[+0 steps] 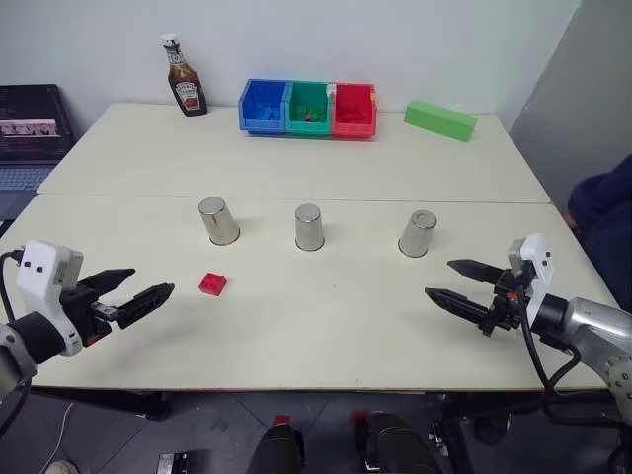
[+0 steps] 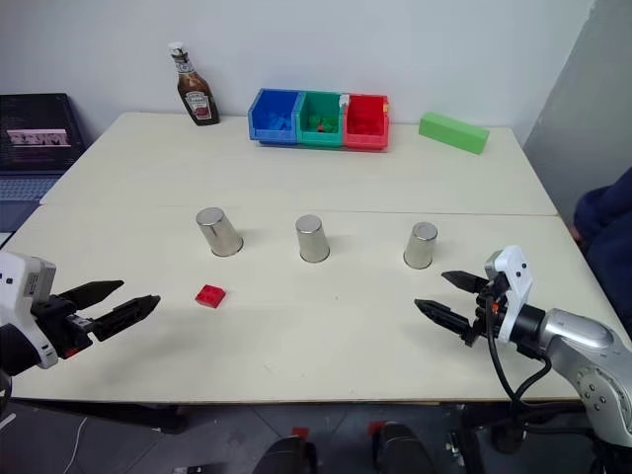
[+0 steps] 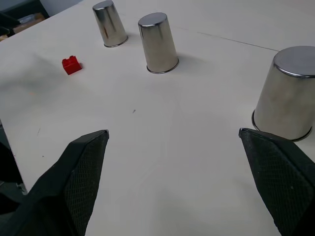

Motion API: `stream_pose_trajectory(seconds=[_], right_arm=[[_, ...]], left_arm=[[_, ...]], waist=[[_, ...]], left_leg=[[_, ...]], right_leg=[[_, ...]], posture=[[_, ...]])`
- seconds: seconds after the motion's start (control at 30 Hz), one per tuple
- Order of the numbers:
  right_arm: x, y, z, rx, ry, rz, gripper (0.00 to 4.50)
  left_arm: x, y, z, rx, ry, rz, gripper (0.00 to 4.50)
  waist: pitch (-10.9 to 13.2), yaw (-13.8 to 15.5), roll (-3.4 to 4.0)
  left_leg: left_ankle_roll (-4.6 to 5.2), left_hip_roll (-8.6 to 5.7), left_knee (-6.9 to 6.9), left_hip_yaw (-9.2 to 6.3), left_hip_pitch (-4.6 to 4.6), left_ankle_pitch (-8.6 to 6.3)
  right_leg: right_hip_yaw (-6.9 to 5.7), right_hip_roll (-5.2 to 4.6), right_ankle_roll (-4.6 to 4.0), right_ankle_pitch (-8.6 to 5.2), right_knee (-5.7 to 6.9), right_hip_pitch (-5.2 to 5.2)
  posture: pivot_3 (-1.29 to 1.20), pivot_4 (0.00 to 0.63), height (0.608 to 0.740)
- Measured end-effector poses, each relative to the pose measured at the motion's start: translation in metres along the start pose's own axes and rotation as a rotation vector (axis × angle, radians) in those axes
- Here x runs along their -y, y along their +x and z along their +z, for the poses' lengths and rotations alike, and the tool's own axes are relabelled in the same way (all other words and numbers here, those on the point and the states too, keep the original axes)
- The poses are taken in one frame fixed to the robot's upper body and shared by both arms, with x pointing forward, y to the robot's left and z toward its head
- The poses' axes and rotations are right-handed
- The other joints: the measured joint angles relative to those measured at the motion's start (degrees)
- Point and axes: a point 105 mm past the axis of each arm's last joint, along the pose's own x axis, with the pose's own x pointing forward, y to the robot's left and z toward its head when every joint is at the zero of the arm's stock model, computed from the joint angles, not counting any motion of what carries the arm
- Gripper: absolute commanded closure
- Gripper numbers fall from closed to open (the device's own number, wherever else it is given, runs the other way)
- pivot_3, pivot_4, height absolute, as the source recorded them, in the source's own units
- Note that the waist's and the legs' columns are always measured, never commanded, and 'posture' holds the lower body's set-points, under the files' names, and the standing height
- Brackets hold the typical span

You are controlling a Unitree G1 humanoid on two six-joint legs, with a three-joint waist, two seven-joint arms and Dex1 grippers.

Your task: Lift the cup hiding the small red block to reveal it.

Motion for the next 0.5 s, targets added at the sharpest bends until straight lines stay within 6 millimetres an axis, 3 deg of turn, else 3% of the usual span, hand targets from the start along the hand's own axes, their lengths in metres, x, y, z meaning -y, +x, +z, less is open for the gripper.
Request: stream_pose_trajectory(seconds=[0.5], right_arm=[[0.0018, 0.0021, 0.0005, 0.005, 0.005, -0.005, 0.0]], left_arm=[[-0.0011, 0.0029, 0.0044, 0.013, -0.001, -0.008, 0.03]], waist=[[0.0, 0.0, 0.0]], left_leg=[[0.0, 0.0, 0.01, 0.0, 0.01, 0.0]], right_leg=[[0.0, 0.0, 0.0, 0.0, 0.04, 0.0]], posture=[[0.0, 0.15, 0.74]])
